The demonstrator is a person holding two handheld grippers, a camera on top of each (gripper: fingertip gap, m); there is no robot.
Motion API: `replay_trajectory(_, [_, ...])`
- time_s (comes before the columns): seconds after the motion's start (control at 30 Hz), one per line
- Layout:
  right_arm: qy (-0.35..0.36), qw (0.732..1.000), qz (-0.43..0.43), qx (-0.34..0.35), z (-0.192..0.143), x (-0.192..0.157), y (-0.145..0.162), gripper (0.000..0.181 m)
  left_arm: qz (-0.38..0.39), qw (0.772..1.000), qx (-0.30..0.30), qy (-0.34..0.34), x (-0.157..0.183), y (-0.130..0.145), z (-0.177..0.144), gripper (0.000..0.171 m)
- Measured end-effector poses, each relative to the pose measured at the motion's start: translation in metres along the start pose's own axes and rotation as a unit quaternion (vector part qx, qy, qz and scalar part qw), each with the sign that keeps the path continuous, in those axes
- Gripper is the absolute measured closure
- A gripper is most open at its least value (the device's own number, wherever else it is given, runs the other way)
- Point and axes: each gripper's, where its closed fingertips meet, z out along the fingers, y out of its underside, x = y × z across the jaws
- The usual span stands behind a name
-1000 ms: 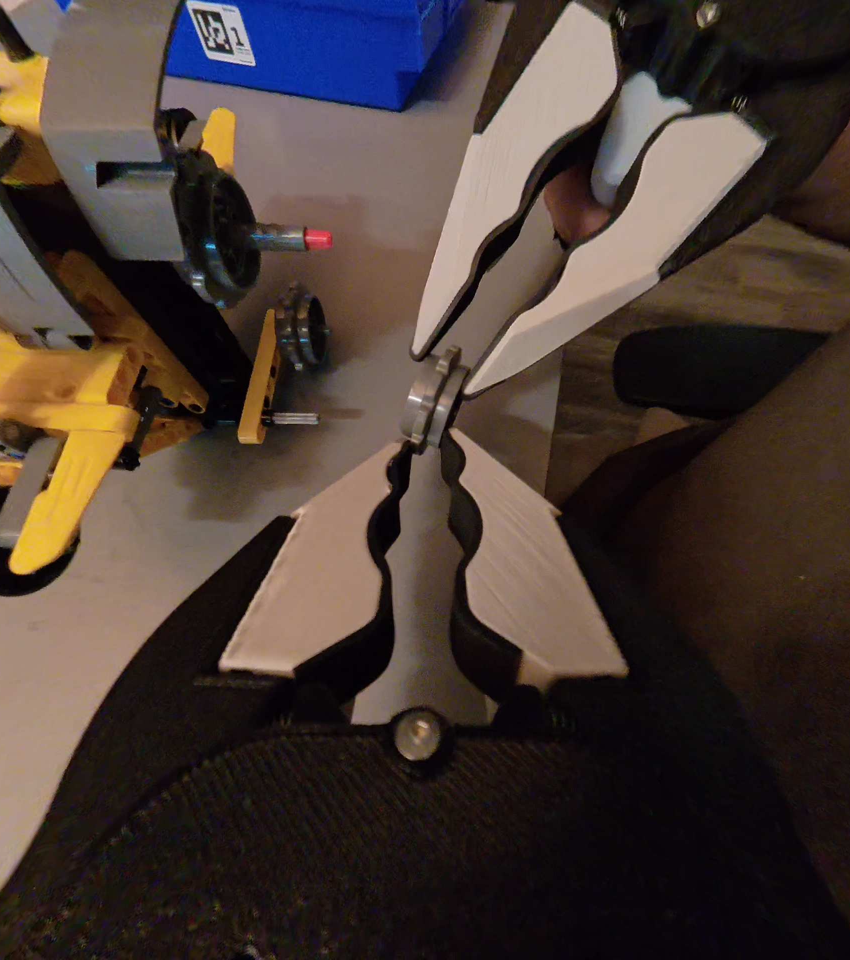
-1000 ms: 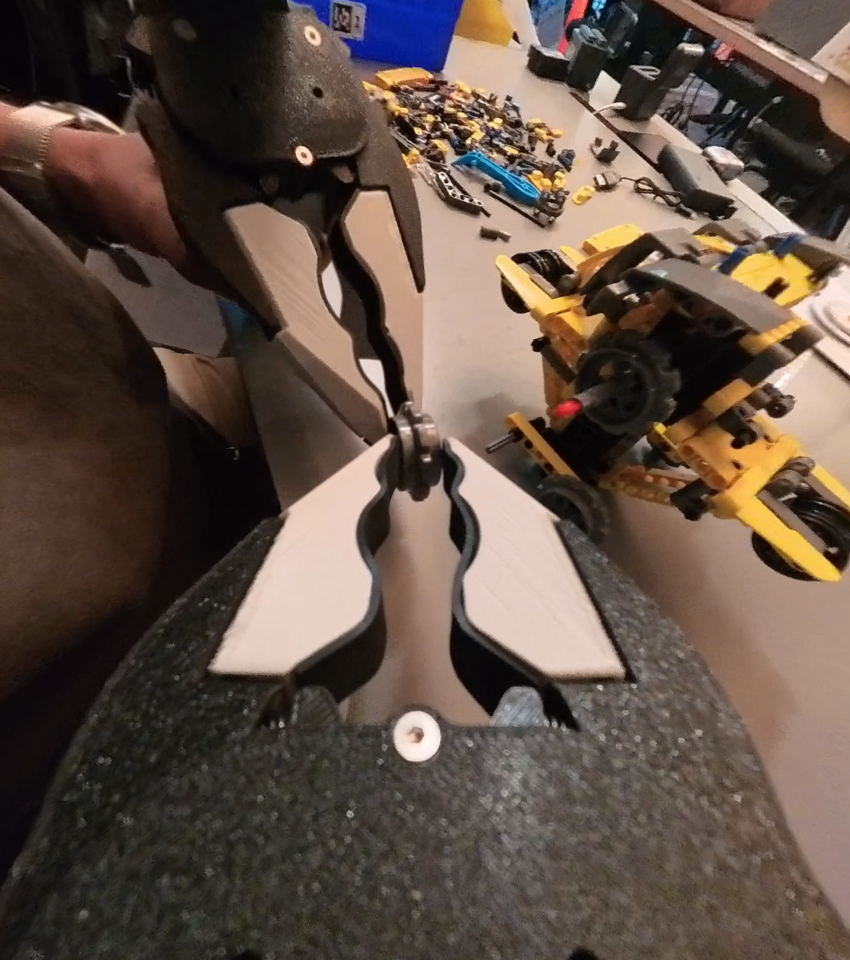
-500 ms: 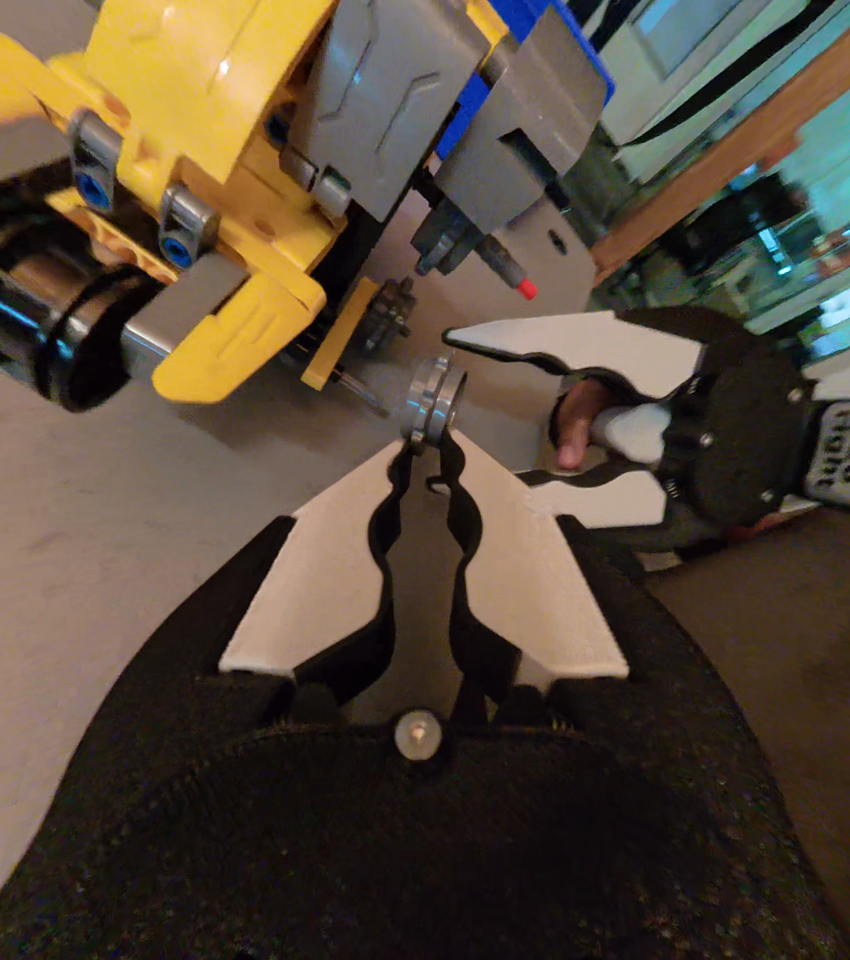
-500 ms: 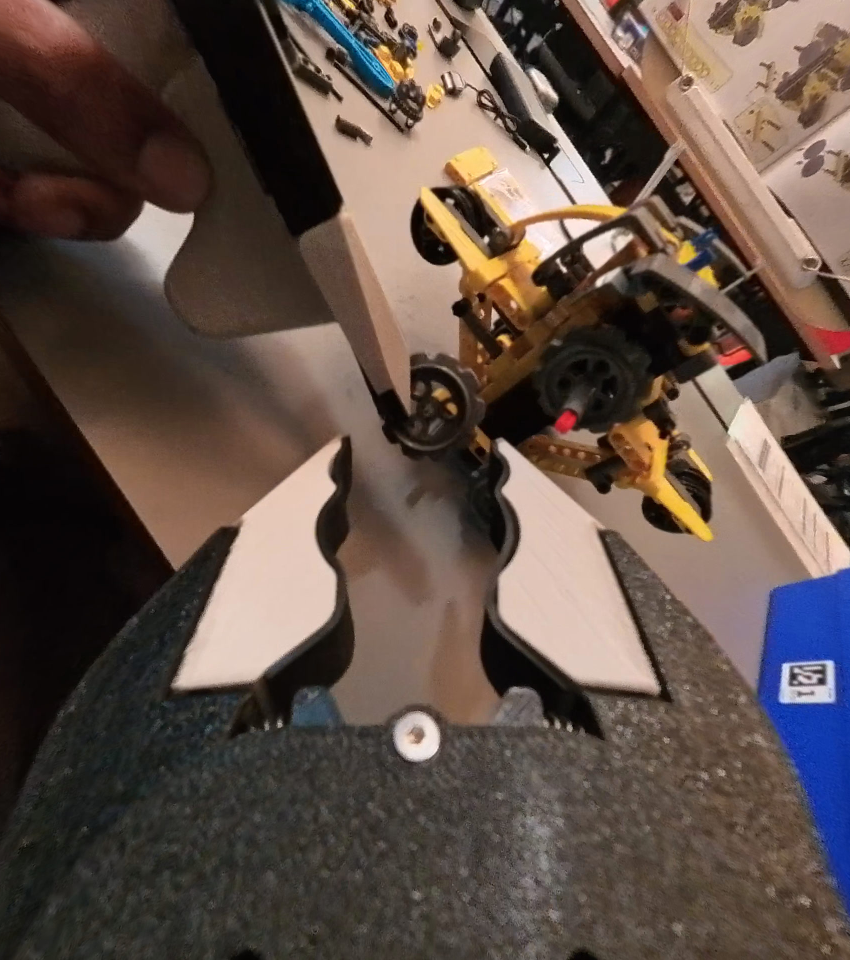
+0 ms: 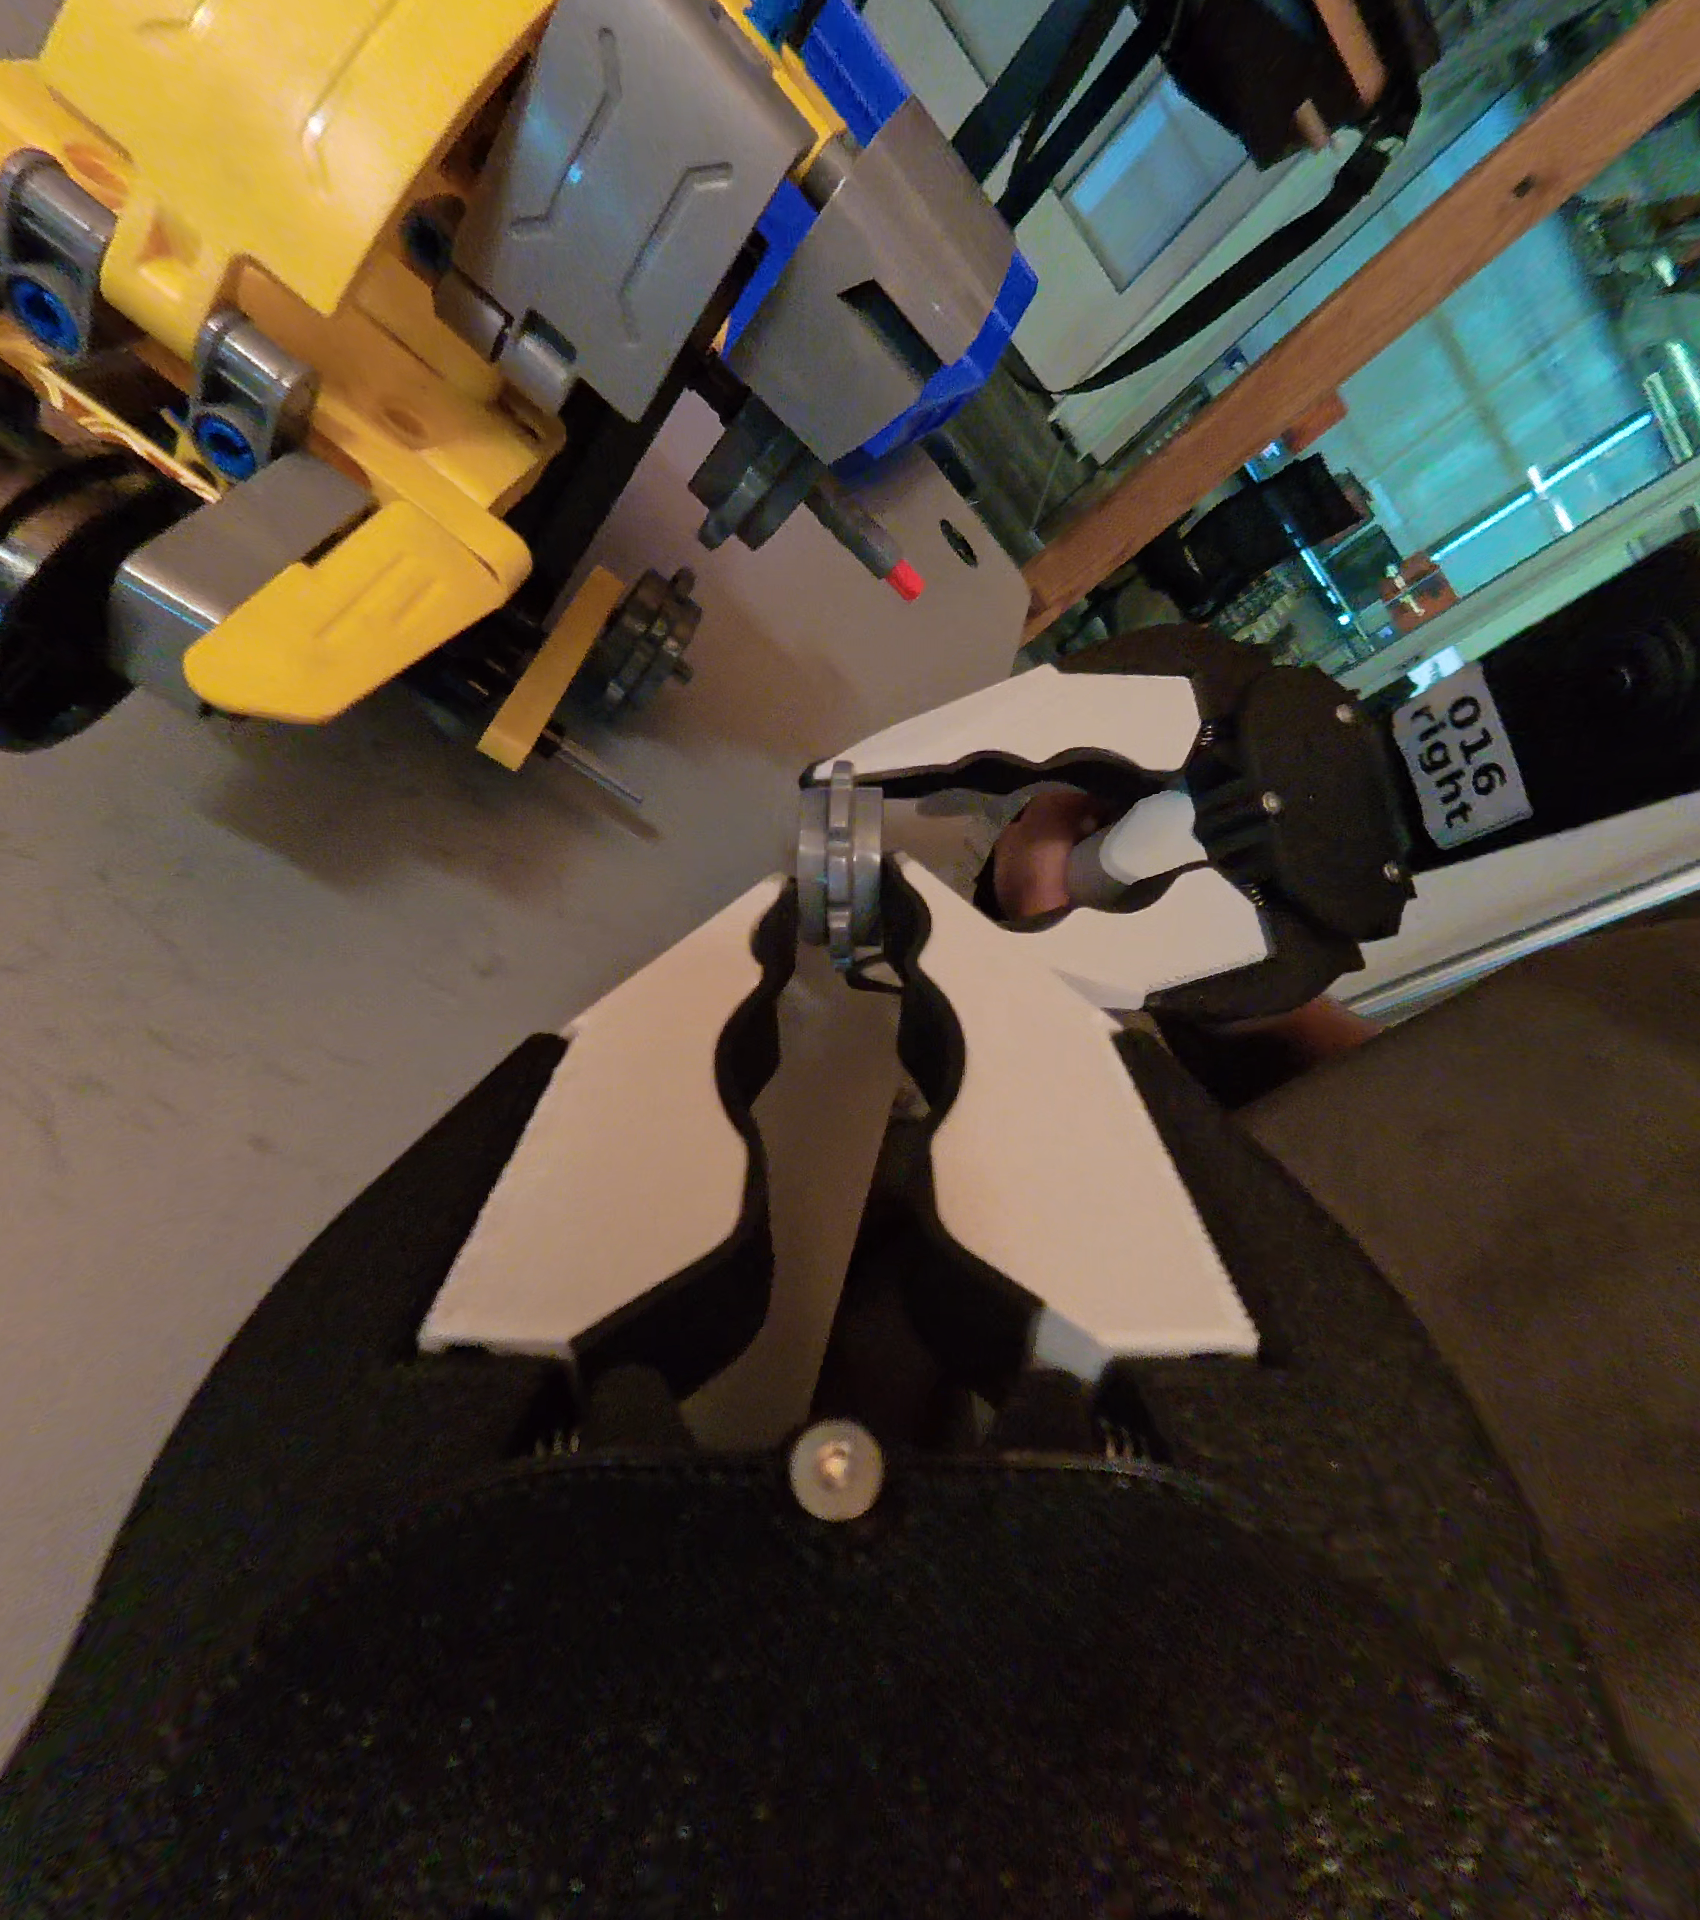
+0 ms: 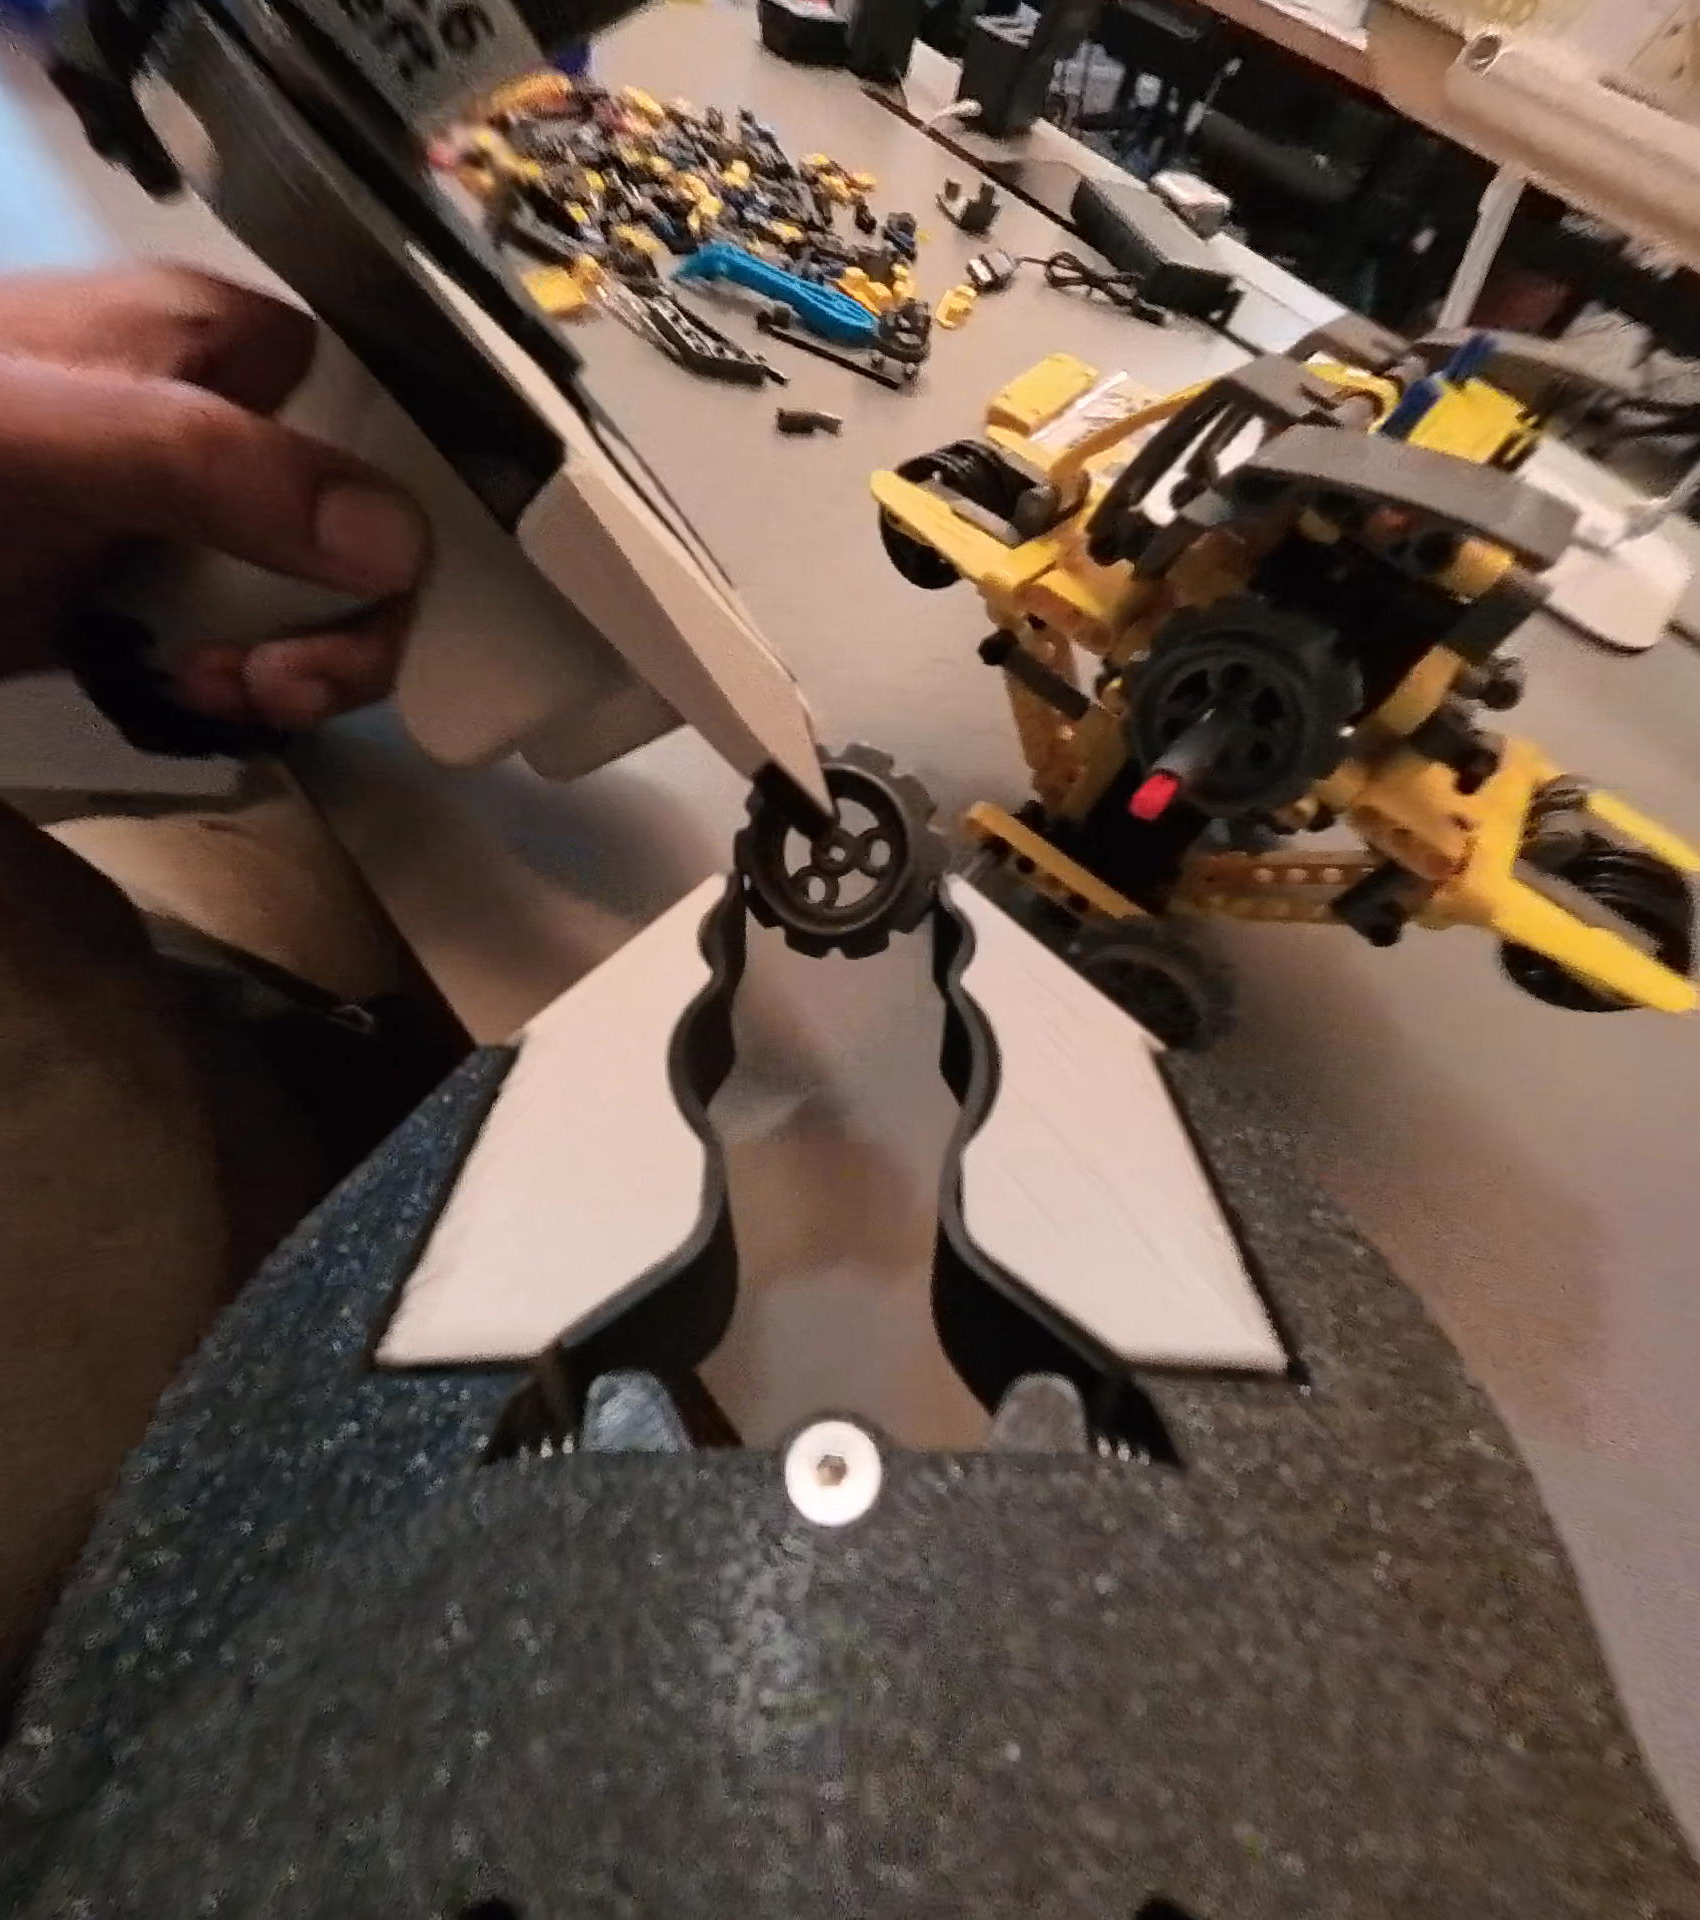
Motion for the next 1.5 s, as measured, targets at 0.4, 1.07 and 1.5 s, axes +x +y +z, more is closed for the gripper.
replay_trajectory(0.4, [0.035,0.997,0.064,0.011,-0.016,-0.038,0.004,0.095,0.047,0.995,0.049,-0.074,0.021,0.015,-0.024,0.158])
replay_trajectory(1.07, [0.095,0.989,0.014,0.113,0.001,-0.019,-0.039,0.124,0.101,0.989,0.013,-0.111,0.001,0.001,-0.031,0.157])
replay_trajectory(1.5, [0.116,0.992,-0.056,0.011,0.006,-0.013,-0.018,0.140,0.049,0.999,0.010,-0.013,0.014,0.001,-0.018,0.156])
